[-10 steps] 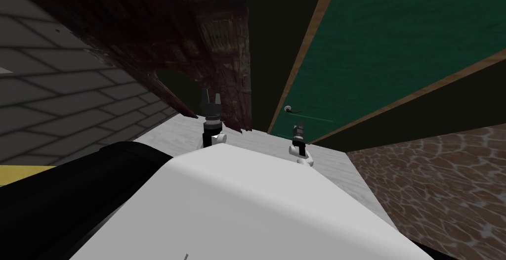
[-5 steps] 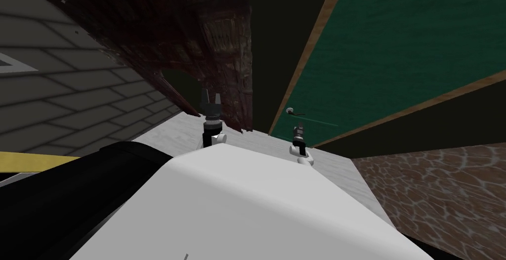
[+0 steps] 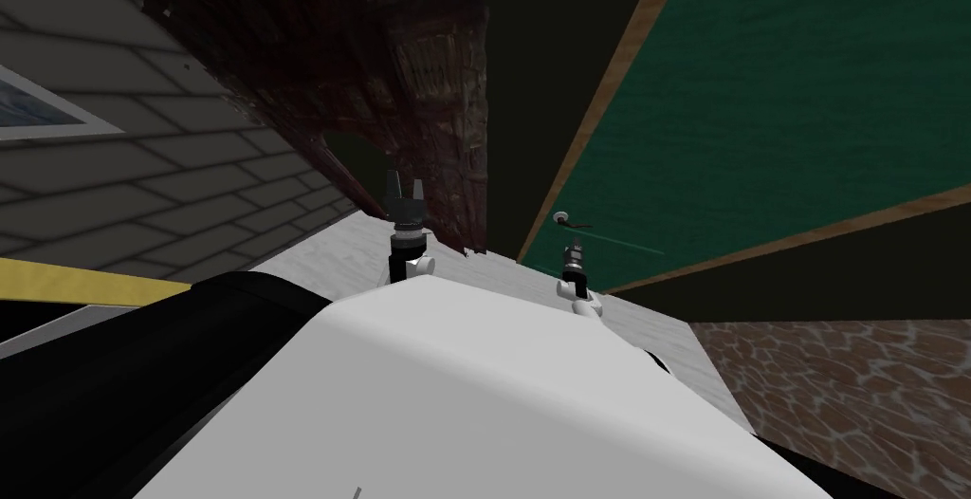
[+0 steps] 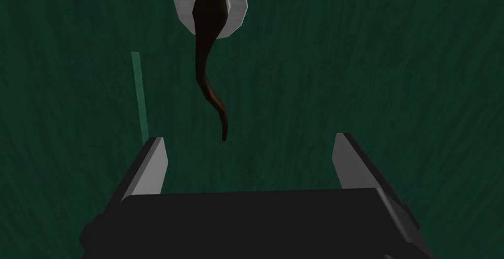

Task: Pull the door open

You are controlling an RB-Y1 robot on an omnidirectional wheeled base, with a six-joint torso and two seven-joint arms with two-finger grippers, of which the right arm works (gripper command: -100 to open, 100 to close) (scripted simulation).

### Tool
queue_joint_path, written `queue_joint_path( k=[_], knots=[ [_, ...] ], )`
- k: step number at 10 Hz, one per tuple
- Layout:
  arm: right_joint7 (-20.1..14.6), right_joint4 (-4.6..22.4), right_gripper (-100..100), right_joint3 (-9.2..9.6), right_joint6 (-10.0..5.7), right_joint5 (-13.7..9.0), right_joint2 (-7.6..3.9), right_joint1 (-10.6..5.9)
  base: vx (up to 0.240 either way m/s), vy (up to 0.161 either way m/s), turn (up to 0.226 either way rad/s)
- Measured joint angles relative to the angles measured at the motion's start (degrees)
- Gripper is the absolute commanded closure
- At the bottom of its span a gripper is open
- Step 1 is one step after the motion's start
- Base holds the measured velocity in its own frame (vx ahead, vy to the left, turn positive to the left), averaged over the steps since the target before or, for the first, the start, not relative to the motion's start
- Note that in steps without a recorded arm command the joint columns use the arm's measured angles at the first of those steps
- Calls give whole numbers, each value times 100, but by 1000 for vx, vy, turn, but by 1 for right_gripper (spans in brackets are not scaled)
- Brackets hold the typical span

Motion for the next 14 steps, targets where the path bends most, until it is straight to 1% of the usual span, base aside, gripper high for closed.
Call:
queue_joint_path(
  k=[1, 5, 6, 8, 9, 10, 11, 13, 14],
  knots=[
    [-5, 218, -100, -19, -28, -12, -20, -97, 45, -36, 78],
    [-44, 767, -100, -70, -61, -51, -101, -339, 40, -29, 67],
    [-43, 785, -100, -72, -65, -52, -102, -348, 128, -29, 89],
    [-126, 877, -100, -103, -160, -77, -208, -286, 202, -5, 126],
    [-166, 875, -100, -127, -181, -94, -262, -238, 176, 3, 145],
    [-230, 811, -100, -152, -155, -115, -350, -166, 194, 12, 133],
    [-293, 944, -100, -183, -246, -137, -425, -142, 198, -6, 128],
    [-384, 794, -100, -251, -211, -185, -556, 24, 156, -19, 76],
    [-427, 871, -100, -259, -249, -193, -603, 15, 149, -28, 96]
  ],
)
